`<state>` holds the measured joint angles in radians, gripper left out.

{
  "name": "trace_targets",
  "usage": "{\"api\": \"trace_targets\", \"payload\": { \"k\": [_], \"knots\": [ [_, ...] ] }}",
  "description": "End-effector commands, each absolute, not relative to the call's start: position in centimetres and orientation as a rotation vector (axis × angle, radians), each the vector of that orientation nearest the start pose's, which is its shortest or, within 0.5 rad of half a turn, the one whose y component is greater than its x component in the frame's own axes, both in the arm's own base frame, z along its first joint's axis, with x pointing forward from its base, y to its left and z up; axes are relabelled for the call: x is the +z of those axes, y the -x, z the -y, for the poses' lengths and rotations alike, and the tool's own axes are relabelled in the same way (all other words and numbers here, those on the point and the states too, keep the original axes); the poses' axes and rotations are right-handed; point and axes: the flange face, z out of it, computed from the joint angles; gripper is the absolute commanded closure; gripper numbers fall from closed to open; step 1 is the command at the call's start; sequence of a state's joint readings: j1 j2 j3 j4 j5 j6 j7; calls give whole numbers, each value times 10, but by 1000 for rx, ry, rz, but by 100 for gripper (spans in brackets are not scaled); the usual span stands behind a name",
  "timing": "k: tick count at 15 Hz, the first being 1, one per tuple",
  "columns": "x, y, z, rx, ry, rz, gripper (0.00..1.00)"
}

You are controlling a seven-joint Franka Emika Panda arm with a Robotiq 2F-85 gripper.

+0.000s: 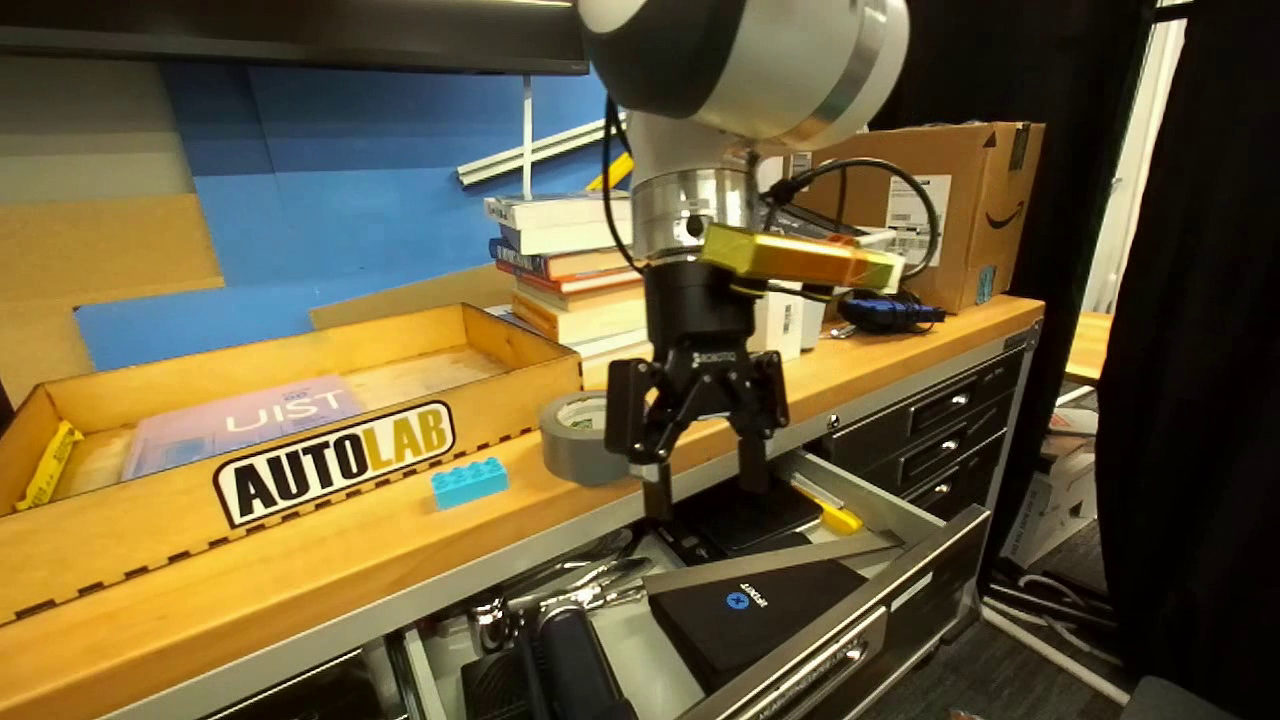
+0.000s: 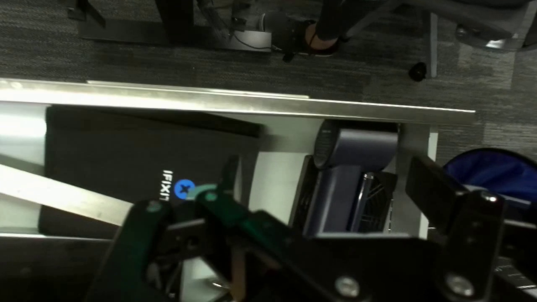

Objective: Pick up the blue object from the counter and put it in the open drawer and close it

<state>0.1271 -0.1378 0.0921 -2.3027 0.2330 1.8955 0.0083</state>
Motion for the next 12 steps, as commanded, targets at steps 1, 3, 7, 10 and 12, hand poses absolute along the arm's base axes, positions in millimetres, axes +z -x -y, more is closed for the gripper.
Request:
{"api": "trace_targets", "payload": {
  "k": [1,3,7,10,12],
  "knots": [
    [388,-478,-182,404,2961,184,0],
    [388,-488,-218,385,2979,206,0],
    [389,-510,-266,241,3047,103,0],
    [386,-530,-278,147,3094,42,0],
    [385,-542,-279,84,3110,-11,0]
  ]
}}
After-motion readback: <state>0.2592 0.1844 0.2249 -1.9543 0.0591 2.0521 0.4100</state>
